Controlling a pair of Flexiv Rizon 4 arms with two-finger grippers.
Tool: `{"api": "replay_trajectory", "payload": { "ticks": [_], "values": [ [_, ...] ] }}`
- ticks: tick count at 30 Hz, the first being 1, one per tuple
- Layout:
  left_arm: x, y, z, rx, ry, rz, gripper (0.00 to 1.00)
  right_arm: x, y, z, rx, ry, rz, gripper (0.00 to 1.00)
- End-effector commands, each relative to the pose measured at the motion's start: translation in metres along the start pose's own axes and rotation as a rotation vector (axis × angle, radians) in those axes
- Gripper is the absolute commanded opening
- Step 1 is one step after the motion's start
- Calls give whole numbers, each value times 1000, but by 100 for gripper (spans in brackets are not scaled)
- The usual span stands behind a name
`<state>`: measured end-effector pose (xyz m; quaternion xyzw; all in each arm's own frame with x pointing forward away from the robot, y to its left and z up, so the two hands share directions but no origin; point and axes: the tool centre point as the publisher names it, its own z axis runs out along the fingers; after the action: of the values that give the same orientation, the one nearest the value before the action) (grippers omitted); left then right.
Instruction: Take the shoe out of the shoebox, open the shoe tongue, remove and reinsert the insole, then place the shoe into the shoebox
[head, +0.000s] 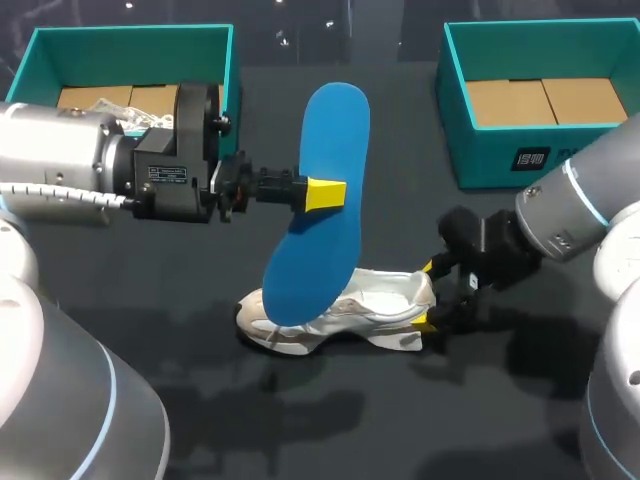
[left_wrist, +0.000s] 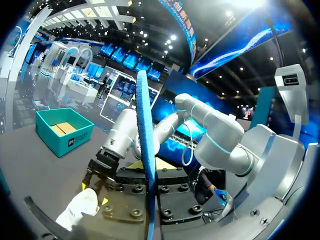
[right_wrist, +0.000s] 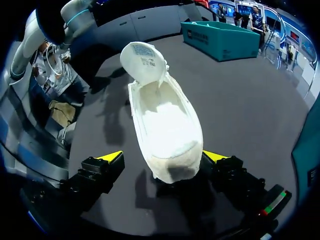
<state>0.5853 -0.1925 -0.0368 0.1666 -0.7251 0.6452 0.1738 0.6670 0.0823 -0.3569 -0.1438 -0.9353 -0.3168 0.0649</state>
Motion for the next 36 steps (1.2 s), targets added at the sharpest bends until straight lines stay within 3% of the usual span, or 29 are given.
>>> {"api": "replay_trajectory", "payload": {
  "ticks": [1,14,36],
  "values": [
    [-1,0,2,1,0,1,0,1,4,2,265,-5,2,100],
    [-1,0,2,1,0,1,0,3,15,-4,317,-100,-107,100],
    [-1,0,2,1,0,1,0,2,31,-7,466,-115,-116,100]
  ]
}}
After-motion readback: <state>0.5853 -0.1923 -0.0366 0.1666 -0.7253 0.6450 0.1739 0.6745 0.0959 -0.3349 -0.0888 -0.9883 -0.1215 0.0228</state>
